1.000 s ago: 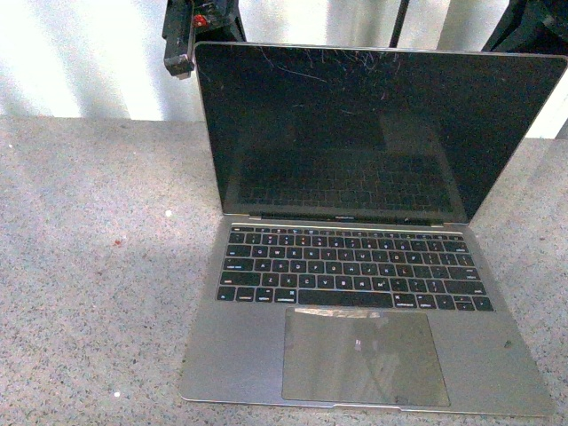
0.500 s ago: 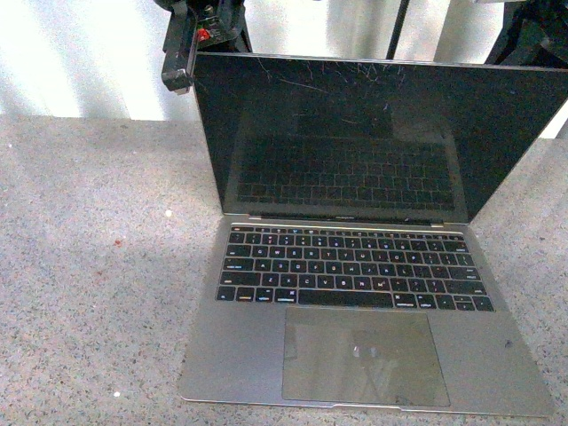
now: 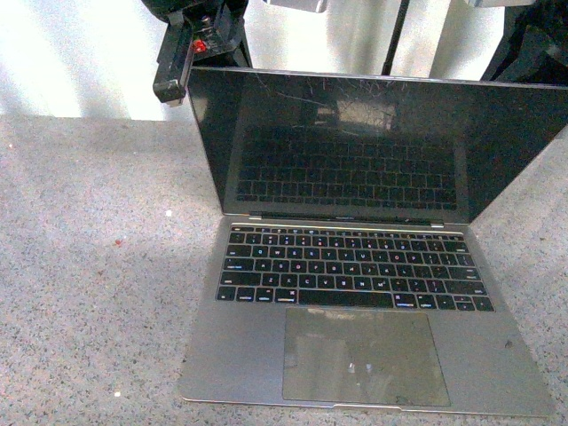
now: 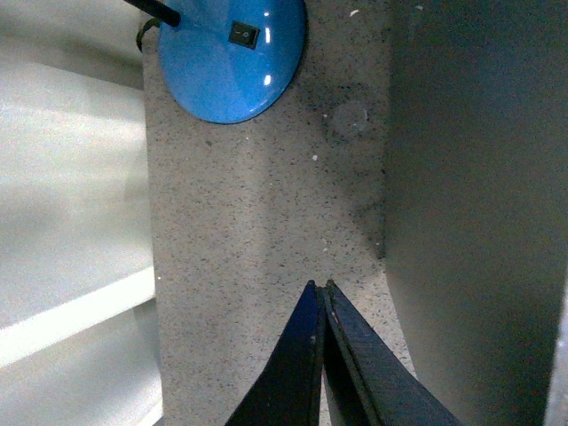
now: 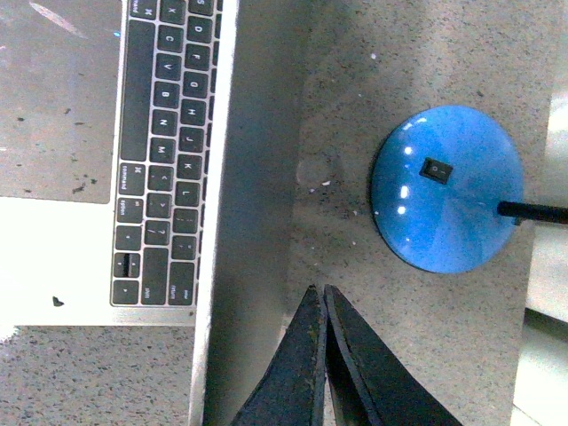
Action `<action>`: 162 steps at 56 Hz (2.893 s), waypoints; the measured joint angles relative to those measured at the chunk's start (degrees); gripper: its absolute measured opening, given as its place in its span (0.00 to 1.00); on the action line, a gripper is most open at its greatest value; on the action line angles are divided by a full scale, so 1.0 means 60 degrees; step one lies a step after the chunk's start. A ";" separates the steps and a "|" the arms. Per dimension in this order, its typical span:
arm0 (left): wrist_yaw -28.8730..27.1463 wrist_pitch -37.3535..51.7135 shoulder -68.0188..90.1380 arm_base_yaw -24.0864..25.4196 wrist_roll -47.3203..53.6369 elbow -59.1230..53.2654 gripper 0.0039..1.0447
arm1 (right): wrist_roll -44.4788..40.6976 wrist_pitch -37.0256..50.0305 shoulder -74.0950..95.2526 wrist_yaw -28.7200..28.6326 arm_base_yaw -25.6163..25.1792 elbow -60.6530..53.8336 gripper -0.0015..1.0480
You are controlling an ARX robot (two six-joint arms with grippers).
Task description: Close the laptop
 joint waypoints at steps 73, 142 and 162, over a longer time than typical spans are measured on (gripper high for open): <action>0.0131 0.1264 -0.0925 -0.0863 0.0149 -0.2714 0.03 | 0.0025 0.0732 -0.0623 0.0087 0.0259 -0.2681 0.03; 0.0444 0.3778 -0.0933 -0.1253 -0.0233 -0.5599 0.03 | 0.0299 0.2845 -0.0102 -0.0401 0.0466 -0.4841 0.03; 0.0594 0.4481 -0.0736 -0.1432 -0.0481 -0.6324 0.03 | 0.0656 0.3708 0.0197 -0.0674 0.0594 -0.5461 0.03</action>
